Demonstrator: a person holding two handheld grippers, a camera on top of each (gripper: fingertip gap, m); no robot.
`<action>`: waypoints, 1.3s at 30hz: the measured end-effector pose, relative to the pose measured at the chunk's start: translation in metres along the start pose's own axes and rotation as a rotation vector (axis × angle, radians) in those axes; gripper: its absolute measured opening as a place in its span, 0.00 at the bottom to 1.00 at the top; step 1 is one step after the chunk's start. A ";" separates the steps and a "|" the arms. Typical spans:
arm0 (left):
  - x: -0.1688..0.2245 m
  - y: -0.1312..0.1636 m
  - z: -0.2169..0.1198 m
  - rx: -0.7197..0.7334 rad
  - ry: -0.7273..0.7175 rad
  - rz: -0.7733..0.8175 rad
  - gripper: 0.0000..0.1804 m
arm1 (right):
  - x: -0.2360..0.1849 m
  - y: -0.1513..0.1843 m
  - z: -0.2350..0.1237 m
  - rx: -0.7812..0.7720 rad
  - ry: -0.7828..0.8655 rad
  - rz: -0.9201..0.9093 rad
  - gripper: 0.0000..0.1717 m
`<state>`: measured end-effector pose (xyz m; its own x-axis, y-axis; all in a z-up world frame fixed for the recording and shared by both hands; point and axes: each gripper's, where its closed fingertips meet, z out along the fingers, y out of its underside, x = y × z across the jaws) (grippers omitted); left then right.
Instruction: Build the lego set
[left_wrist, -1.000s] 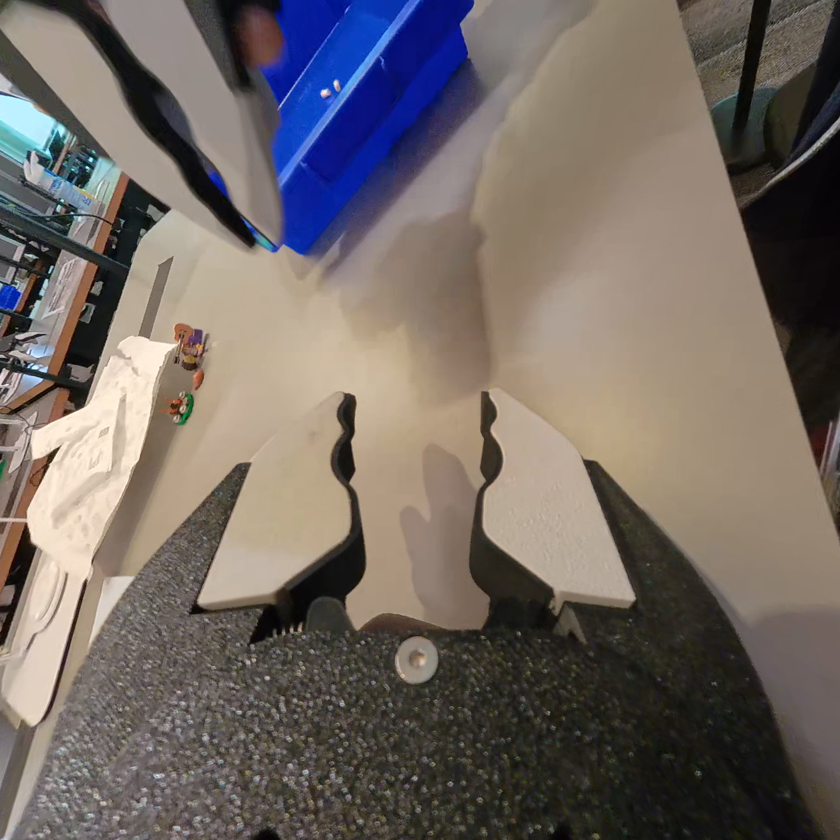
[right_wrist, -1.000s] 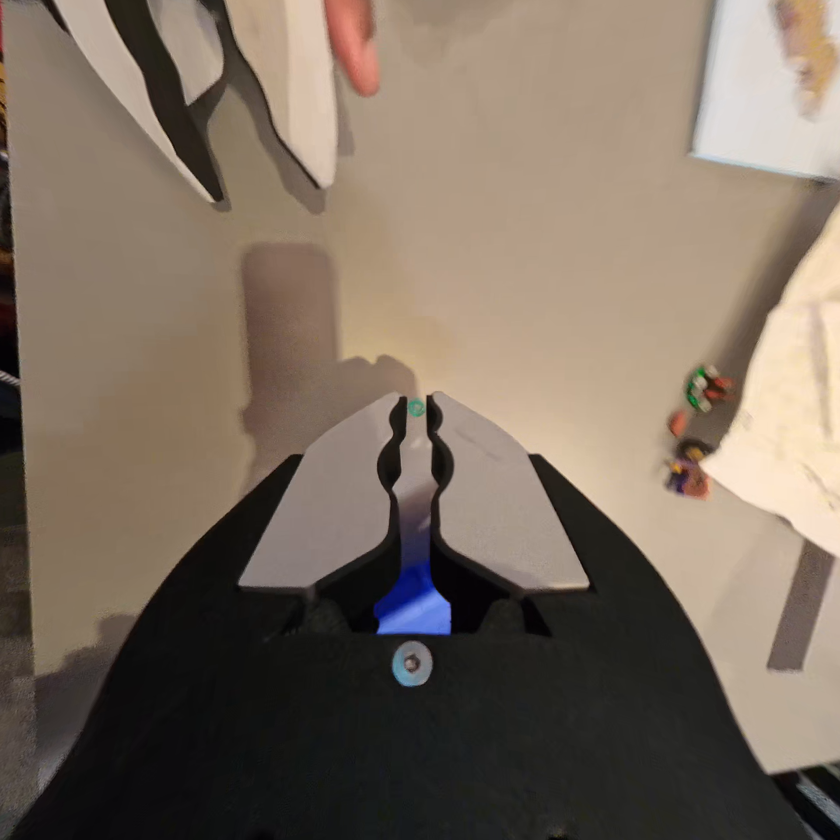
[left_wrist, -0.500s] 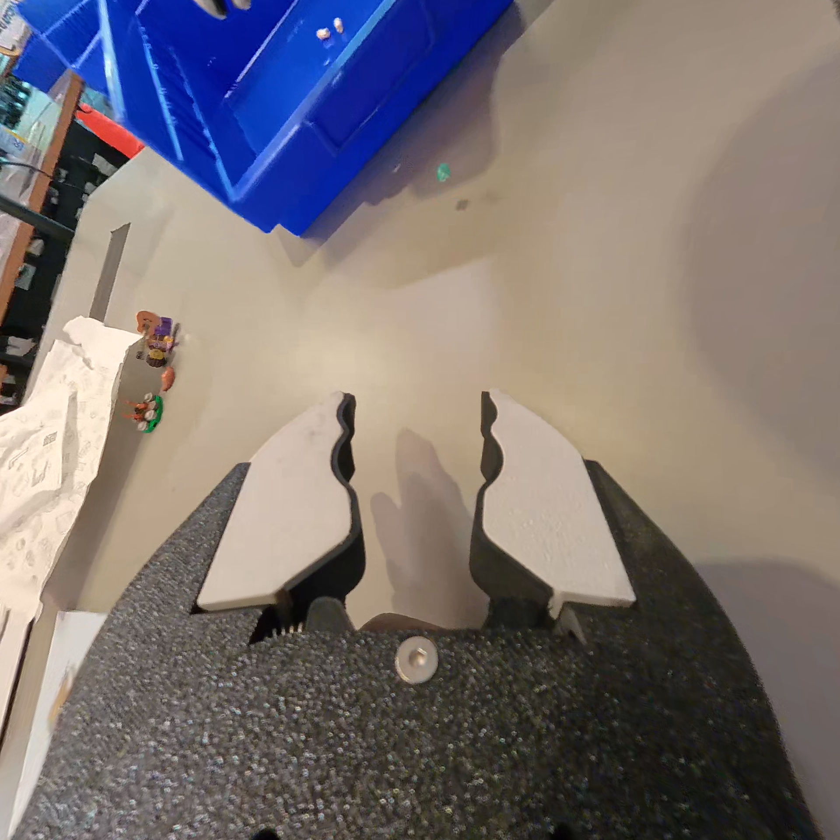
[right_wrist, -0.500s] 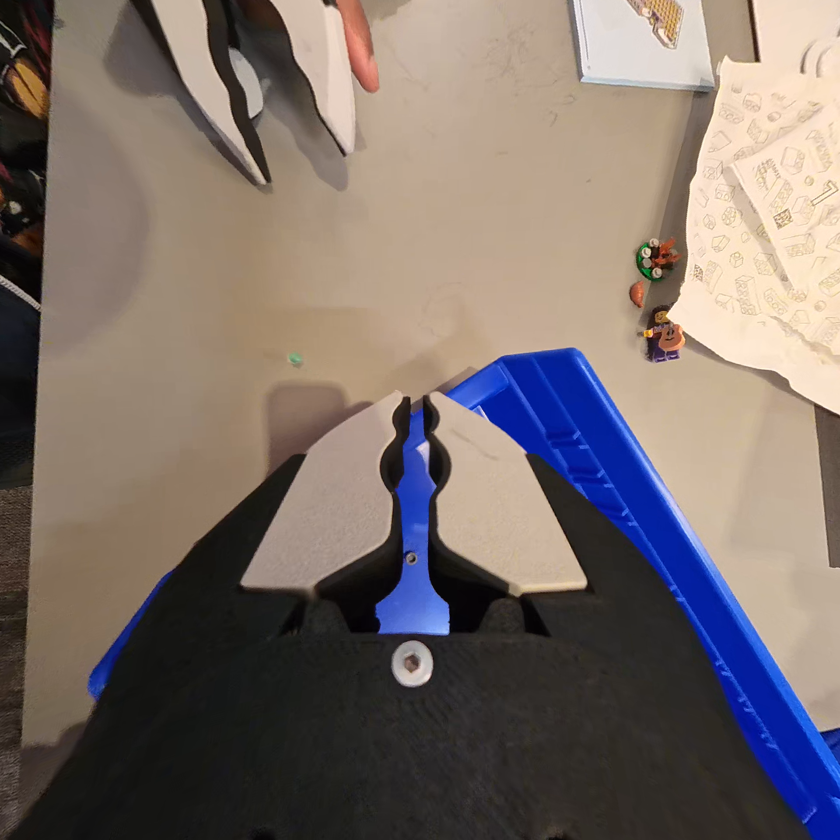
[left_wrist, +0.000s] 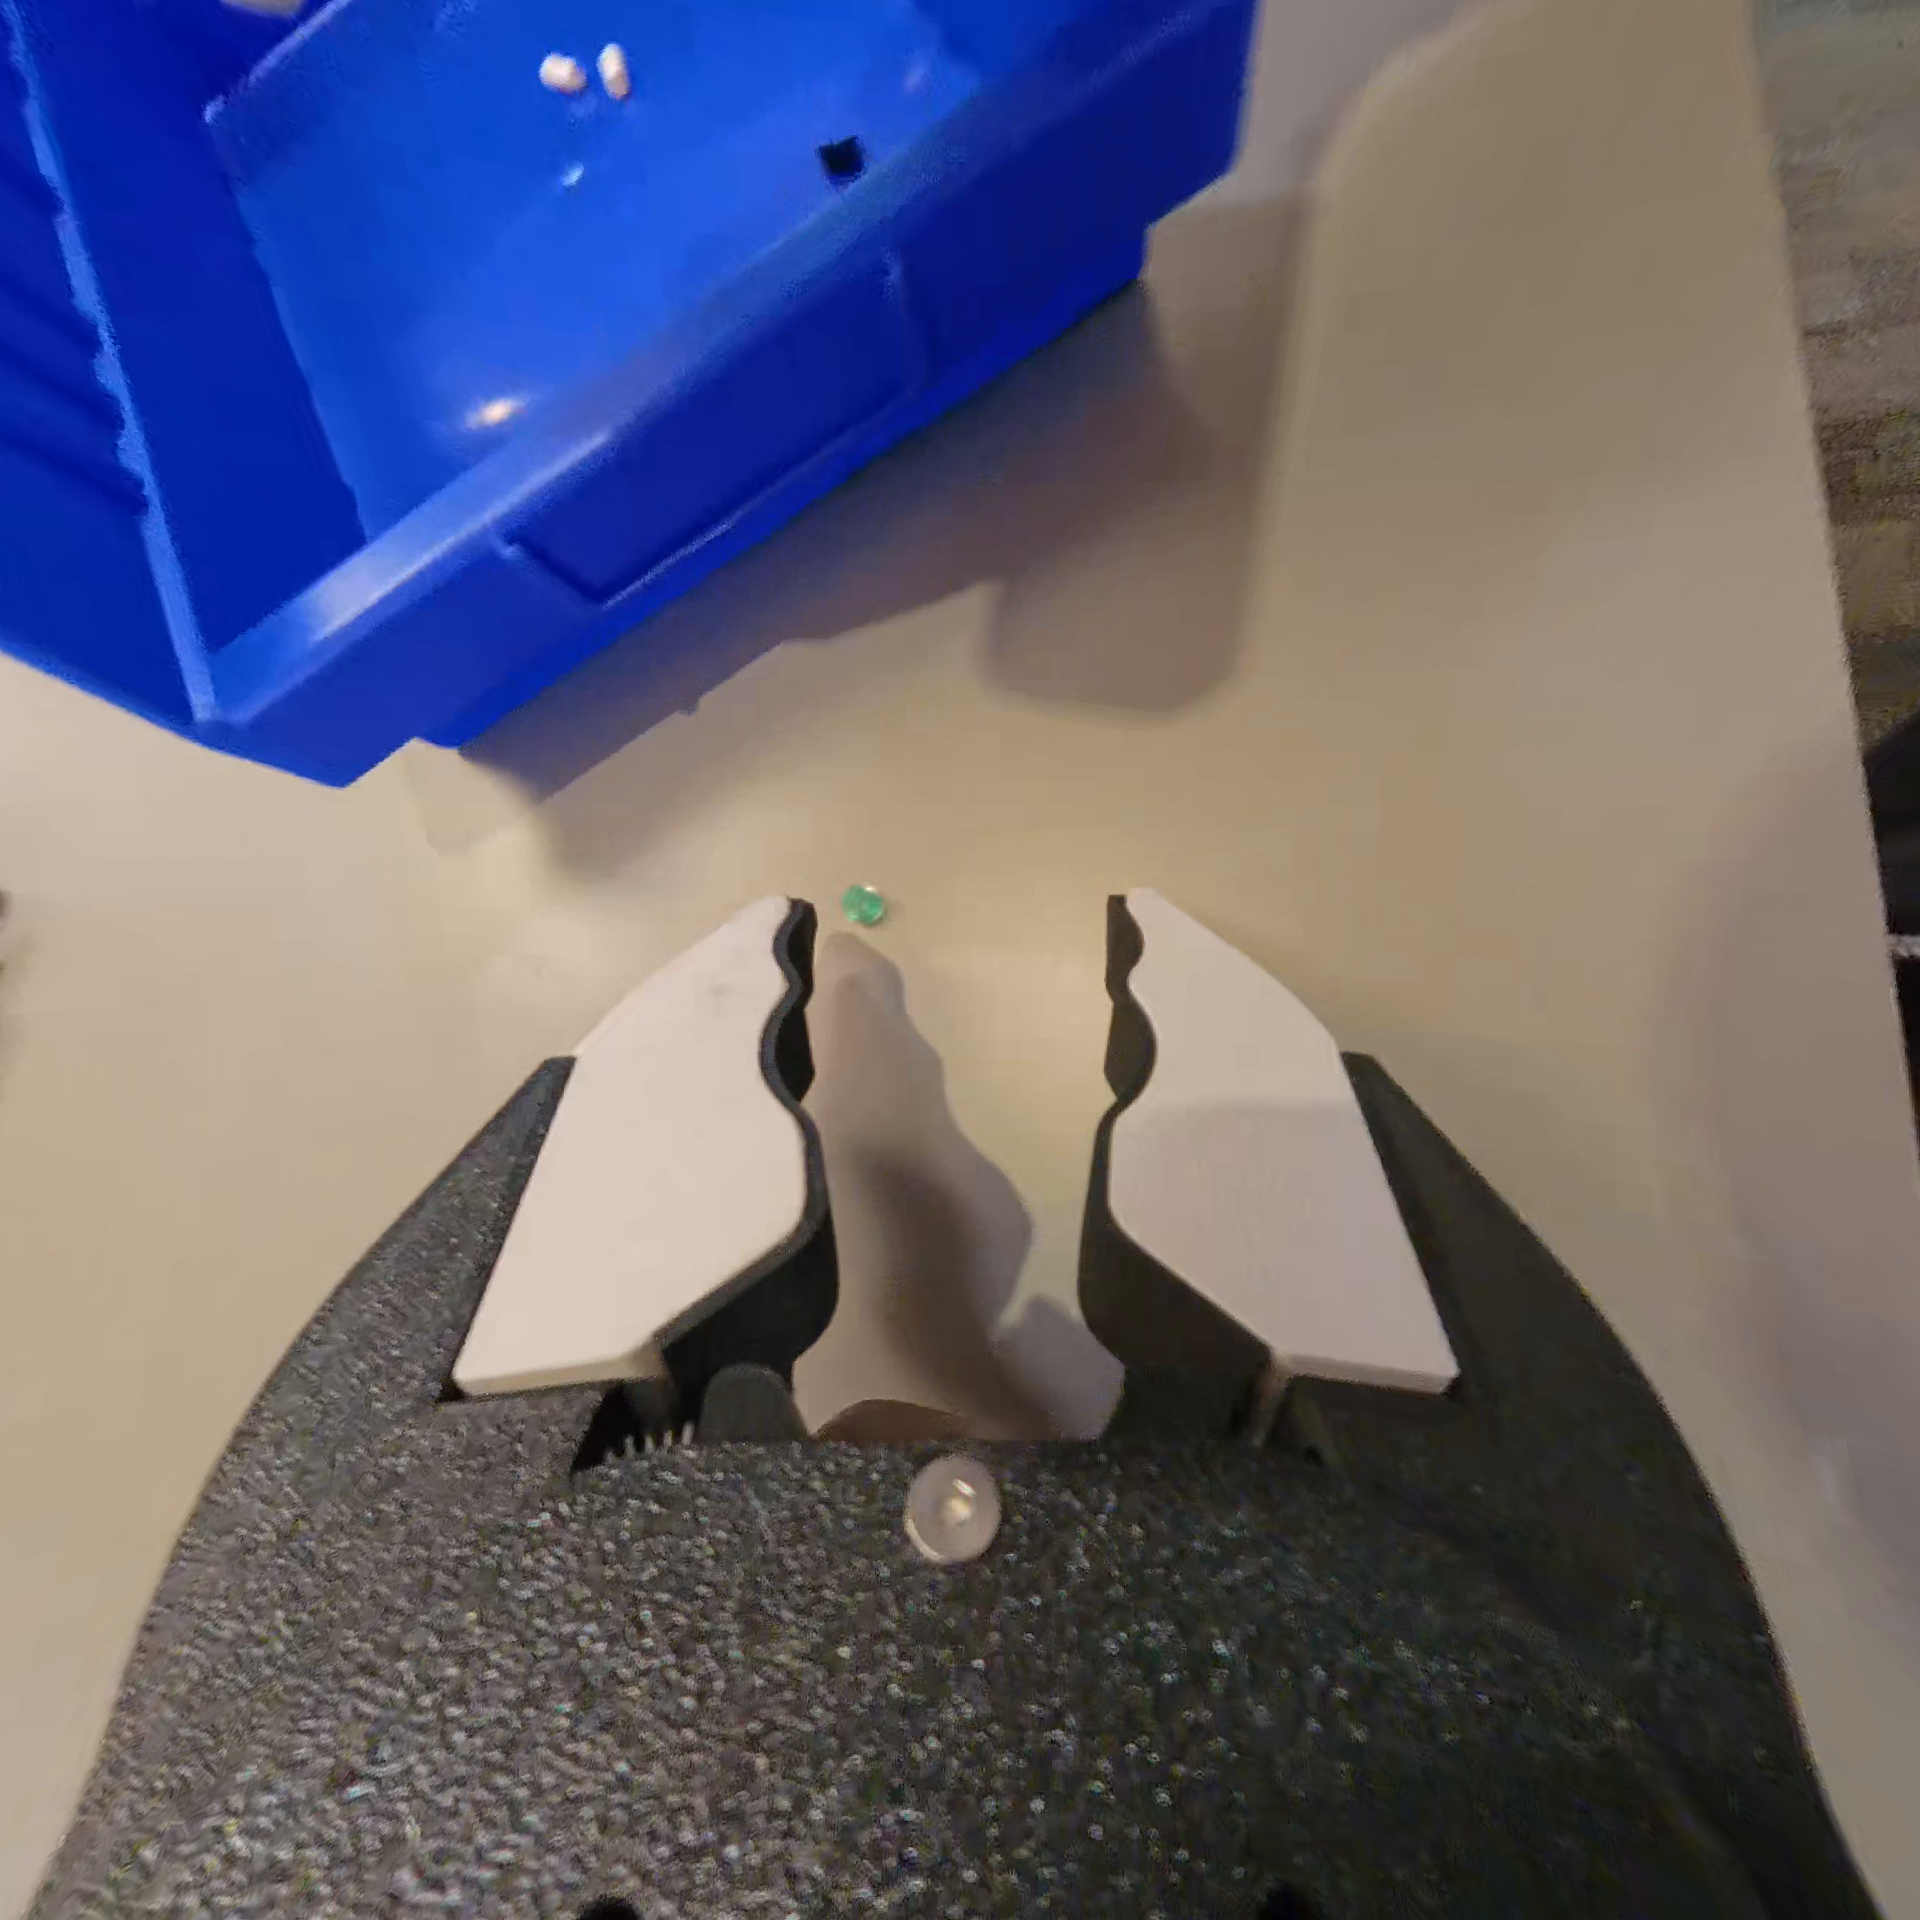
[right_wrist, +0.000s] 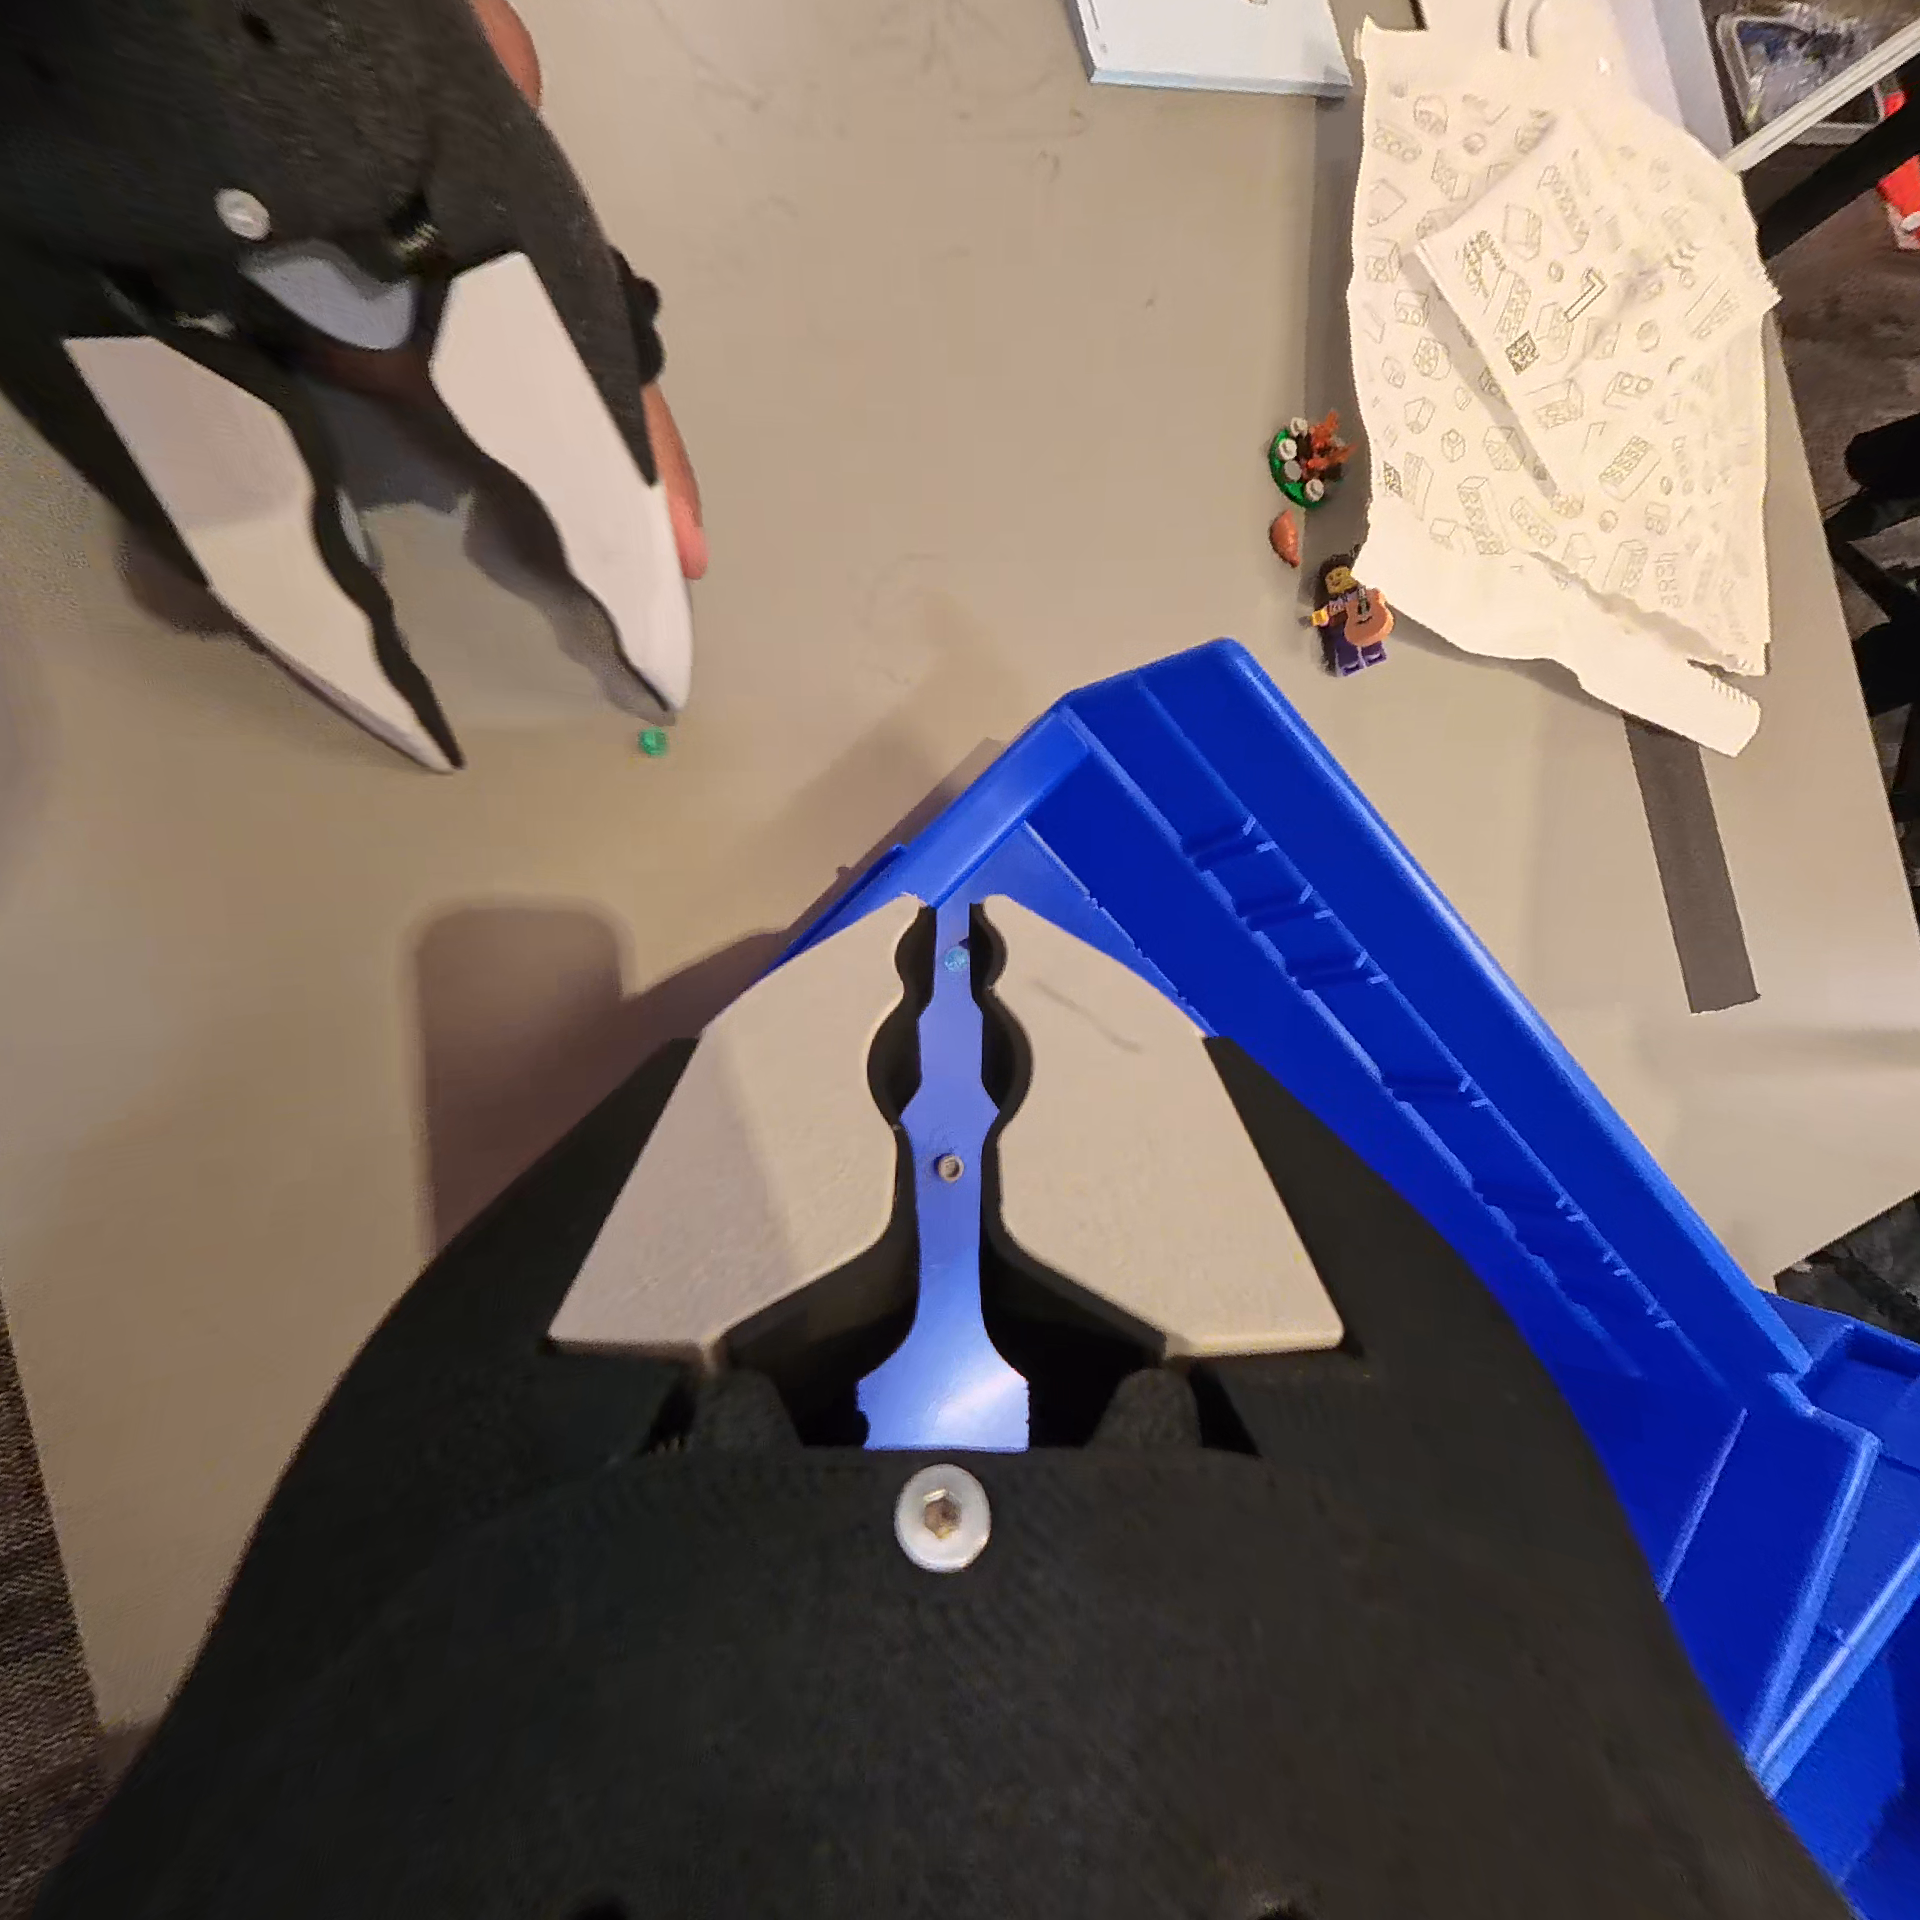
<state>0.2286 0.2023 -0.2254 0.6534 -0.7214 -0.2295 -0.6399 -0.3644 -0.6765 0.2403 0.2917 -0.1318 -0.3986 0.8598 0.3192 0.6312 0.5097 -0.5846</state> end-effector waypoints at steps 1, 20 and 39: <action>-0.004 0.001 0.001 -0.009 -0.005 -0.034 0.29 | 0.000 0.001 0.000 0.003 -0.001 -0.002 0.03; -0.028 0.013 0.005 -0.075 -0.036 -0.141 0.04 | 0.000 0.014 0.005 -0.022 -0.015 -0.045 0.03; -0.062 0.105 -0.074 -0.148 -0.166 -0.312 0.10 | 0.003 0.064 0.076 -0.258 -0.308 -0.052 0.07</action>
<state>0.0904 0.1653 -0.2304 0.8749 -0.4617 -0.1465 -0.4434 -0.6415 -0.6260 0.2287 0.3245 -0.2244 -0.5906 0.8027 0.0824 0.7355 0.5775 -0.3544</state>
